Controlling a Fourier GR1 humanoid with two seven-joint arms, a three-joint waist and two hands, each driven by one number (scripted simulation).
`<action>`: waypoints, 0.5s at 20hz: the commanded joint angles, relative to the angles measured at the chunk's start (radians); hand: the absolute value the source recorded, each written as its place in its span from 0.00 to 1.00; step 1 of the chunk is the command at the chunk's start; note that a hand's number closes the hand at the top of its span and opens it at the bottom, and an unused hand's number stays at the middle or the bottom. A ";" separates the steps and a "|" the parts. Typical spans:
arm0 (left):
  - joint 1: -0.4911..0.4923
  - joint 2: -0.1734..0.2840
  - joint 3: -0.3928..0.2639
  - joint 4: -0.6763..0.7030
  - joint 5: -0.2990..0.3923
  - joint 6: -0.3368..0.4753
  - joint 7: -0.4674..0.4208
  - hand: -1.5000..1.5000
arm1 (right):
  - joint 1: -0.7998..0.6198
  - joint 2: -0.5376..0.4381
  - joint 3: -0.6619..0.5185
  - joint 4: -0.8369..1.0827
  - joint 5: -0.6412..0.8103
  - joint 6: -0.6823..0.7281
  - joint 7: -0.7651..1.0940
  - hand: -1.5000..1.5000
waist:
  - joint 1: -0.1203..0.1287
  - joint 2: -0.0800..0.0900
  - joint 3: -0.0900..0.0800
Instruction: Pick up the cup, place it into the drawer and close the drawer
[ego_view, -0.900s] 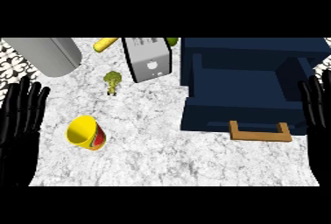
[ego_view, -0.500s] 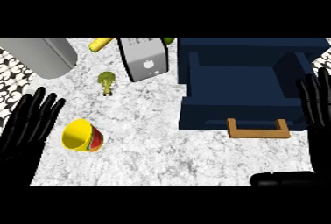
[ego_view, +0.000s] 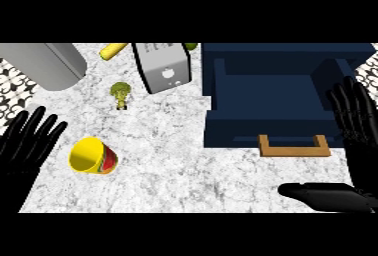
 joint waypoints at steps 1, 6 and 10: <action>-0.006 0.004 0.056 0.103 -0.004 -0.040 -0.025 0.00 | -0.018 0.003 -0.006 0.014 0.004 0.010 0.006 0.00 | -0.002 0.000 0.000; -0.039 -0.028 0.057 0.231 -0.172 -0.021 -0.127 0.00 | 0.009 -0.005 -0.031 0.014 -0.029 0.039 -0.022 0.00 | -0.006 0.001 0.000; -0.075 -0.011 0.095 0.407 -0.230 -0.049 -0.212 0.00 | 0.021 0.008 -0.002 -0.015 0.006 0.032 -0.006 0.00 | -0.008 0.001 0.000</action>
